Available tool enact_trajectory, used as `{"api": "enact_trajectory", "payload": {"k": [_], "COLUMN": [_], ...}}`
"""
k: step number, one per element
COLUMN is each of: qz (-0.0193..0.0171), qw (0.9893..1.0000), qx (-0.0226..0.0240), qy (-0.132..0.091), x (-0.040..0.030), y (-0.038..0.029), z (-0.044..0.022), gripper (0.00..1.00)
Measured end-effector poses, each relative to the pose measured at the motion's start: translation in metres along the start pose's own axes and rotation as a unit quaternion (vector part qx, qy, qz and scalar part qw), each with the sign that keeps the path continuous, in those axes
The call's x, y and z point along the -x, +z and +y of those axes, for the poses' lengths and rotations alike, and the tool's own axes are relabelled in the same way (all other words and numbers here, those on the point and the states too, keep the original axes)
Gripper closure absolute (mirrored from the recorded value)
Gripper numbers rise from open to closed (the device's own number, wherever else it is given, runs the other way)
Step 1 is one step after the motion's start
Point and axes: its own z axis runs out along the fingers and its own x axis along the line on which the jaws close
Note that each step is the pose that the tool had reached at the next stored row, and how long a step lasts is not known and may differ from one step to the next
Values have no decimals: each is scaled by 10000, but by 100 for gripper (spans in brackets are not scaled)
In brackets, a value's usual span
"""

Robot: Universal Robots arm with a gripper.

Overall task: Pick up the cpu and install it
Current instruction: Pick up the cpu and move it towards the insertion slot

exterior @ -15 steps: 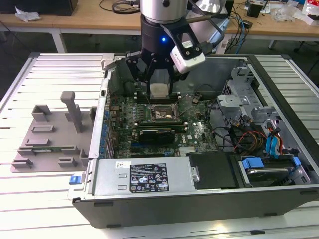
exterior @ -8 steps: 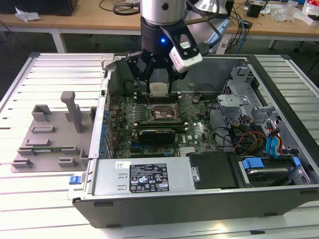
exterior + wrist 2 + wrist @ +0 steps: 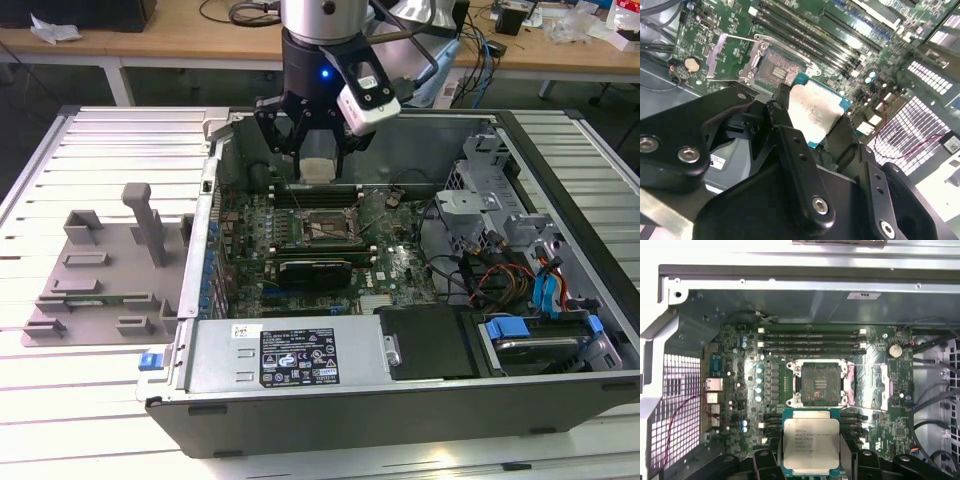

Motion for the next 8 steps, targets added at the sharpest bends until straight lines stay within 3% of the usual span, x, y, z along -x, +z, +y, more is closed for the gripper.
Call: {"api": "enact_trajectory", "payload": {"k": [8], "qz": [0], "qw": [10000], "qx": [0], "qy": [0], "x": [0], "y": [37], "z": [151], "gripper": [45]}}
